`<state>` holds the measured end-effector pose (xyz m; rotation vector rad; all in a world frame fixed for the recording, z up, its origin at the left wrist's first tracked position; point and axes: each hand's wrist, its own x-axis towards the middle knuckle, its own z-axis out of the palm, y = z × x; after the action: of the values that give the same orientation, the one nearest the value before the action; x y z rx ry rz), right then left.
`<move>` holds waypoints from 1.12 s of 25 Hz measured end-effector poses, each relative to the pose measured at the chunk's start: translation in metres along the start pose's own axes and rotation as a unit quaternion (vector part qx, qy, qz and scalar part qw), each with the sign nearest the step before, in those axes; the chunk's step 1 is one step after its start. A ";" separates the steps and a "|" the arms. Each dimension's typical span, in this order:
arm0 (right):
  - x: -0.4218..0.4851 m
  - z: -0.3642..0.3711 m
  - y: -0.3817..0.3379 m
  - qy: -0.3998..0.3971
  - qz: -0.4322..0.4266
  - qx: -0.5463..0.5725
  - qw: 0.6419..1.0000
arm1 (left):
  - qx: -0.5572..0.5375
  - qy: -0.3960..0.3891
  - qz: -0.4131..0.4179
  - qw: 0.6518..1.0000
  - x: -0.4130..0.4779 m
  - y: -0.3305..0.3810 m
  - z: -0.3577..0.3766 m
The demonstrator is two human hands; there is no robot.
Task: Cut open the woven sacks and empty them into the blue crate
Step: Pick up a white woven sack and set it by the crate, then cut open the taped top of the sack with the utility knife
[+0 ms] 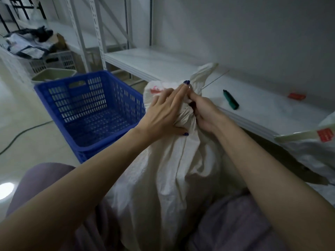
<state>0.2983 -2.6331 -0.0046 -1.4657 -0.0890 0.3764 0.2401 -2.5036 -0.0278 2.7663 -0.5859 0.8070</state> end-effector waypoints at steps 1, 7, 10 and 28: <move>0.004 0.001 -0.004 -0.018 0.013 -0.007 1.000 | 0.007 0.011 0.000 1.000 0.004 -0.002 0.001; 0.022 -0.017 0.007 -0.071 0.105 0.002 0.992 | 0.048 0.084 0.043 0.994 0.024 -0.021 0.037; 0.022 -0.025 0.028 -0.032 0.126 0.037 0.991 | 0.026 0.071 0.038 0.996 0.026 -0.025 0.062; 0.185 -0.163 0.031 0.396 0.127 -0.606 0.678 | -0.037 0.013 0.006 0.999 0.048 -0.066 0.083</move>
<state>0.5121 -2.7304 -0.0842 -2.8756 0.7211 -0.2376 0.3445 -2.4840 -0.0759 2.6846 -0.6143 0.8052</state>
